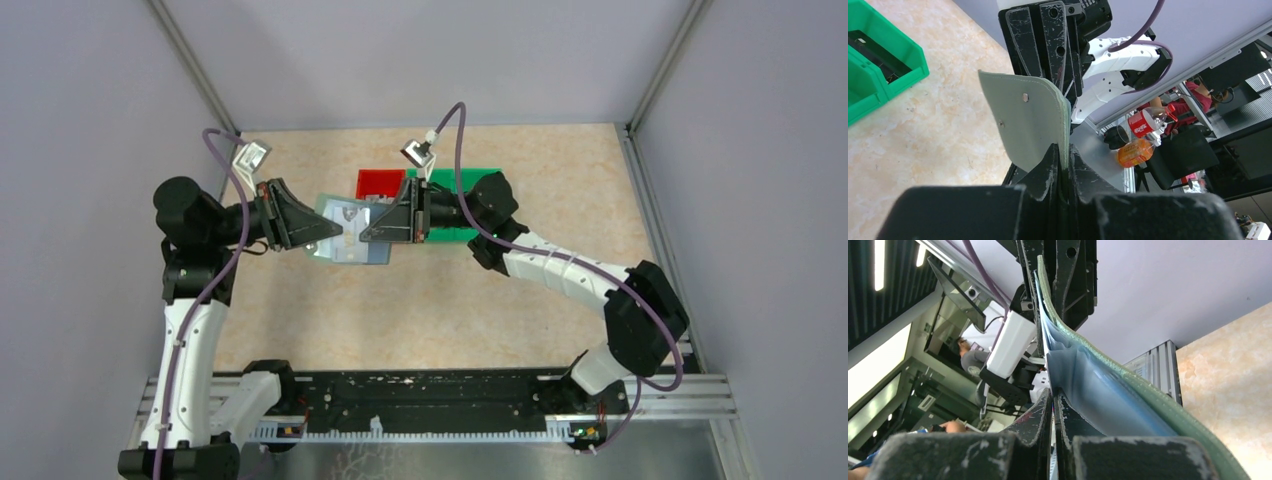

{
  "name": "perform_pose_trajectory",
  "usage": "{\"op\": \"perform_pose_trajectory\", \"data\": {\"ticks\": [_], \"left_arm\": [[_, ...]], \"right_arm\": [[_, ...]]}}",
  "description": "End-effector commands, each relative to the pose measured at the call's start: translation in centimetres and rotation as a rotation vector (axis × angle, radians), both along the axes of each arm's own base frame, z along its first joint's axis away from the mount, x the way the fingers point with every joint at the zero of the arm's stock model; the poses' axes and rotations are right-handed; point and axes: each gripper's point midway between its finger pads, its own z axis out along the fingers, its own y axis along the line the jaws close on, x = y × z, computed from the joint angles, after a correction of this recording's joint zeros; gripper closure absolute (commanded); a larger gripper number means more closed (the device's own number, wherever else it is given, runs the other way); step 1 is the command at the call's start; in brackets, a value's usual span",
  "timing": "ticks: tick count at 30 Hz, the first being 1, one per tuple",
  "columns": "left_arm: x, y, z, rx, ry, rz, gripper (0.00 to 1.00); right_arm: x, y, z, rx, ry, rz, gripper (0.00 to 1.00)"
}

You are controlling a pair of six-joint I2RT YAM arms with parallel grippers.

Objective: Take the credit cards out of the card holder
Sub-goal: Remove the credit card from the card holder.

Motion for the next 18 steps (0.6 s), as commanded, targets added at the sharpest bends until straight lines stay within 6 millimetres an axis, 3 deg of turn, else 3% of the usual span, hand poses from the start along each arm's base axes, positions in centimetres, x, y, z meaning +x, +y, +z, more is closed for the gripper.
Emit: {"op": "perform_pose_trajectory", "data": {"ticks": [1,5,18], "left_arm": [[-0.2,-0.1,0.9,-0.007,-0.034,-0.009,0.94],[0.1,0.0,1.0,-0.010,-0.036,0.011,1.00],[0.5,0.0,1.5,-0.014,-0.048,0.034,1.00]], "right_arm": [[-0.6,-1.0,2.0,0.075,-0.063,-0.033,1.00],[-1.0,-1.5,2.0,0.084,-0.082,-0.041,1.00],[-1.5,-2.3,2.7,0.127,-0.097,-0.063,1.00]]}}
